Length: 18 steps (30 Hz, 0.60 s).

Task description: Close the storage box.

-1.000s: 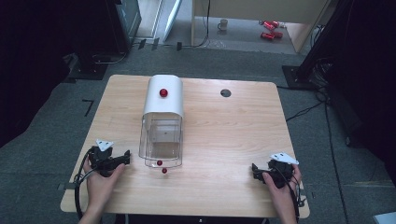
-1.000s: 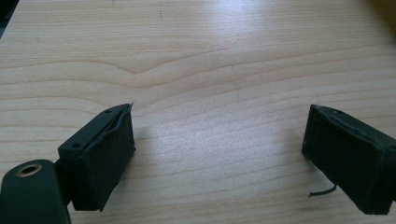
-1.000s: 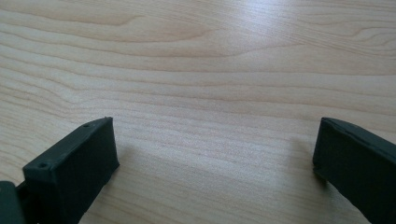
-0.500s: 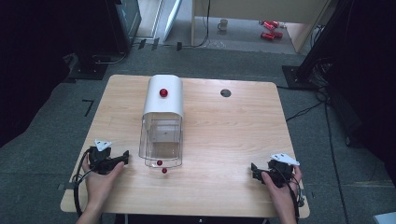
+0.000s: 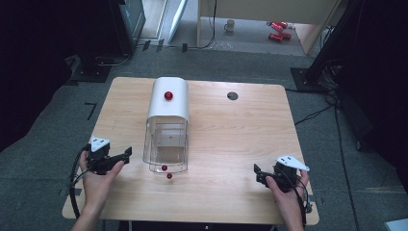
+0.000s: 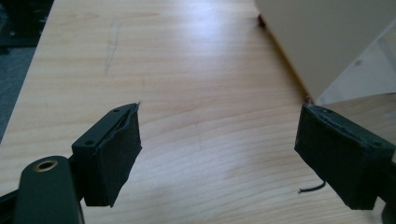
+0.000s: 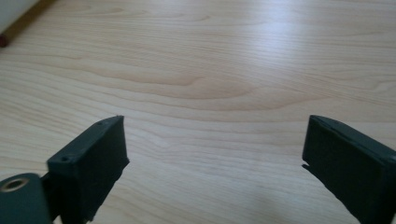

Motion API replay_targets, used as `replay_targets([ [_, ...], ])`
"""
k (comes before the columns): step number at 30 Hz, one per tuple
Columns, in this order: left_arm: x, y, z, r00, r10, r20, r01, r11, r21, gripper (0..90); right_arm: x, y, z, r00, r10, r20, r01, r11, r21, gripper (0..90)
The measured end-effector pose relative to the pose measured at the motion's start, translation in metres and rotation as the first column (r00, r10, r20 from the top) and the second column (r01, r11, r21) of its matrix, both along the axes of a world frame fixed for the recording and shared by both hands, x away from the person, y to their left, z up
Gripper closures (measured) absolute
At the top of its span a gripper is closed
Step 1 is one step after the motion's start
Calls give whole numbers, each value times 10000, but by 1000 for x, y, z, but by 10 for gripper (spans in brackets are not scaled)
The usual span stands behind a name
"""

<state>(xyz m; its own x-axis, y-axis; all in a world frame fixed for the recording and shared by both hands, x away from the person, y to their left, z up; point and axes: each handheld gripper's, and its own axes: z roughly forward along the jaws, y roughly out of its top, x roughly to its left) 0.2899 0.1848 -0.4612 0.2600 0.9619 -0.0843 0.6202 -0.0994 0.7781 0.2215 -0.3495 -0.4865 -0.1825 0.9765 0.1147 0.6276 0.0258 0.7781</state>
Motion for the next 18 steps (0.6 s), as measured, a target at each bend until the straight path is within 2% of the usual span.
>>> replay_targets([
  [1, 1, -3, 7, 9998, -171, 125, 172, 9998, -105, 146, -1, 6, 5, 9998, 178, 79, -179, 9998, 113, 130],
  [4, 4, -8, 16, 9986, -395, 351, 402, 9990, -176, 146, -2, 11, 11, 9992, 376, 163, -380, 9989, 263, 142],
  [6, 7, -14, 30, 9959, -622, 653, 645, 9974, -336, 147, -3, 23, 20, 9969, 738, 269, -752, 9956, 551, 175],
  [10, 12, -22, 47, 9894, -994, 1063, 1064, 9924, -625, 158, -5, 41, 29, 9929, 1140, 338, -1160, 9913, 624, 243],
  [12, 12, -24, 50, 9878, -1061, 1141, 1141, 9913, -653, 160, -6, 46, 31, 9906, 1330, 322, -1352, 9878, 768, 268],
  [13, 13, -30, 58, 9822, -1306, 1351, 1413, 9873, -730, 164, -7, 57, 34, 9844, 1723, 354, -1749, 9802, 934, 295],
  [15, 14, -34, 62, 9785, -1410, 1502, 1535, 9853, -747, 177, -8, 67, 36, 9796, 1973, 370, -2000, 9753, 941, 326],
  [18, 16, -41, 70, 9703, -1648, 1772, 1814, 9800, -816, 243, -8, 85, 39, 9702, 2391, 385, -2419, 9645, 1057, 375],
])
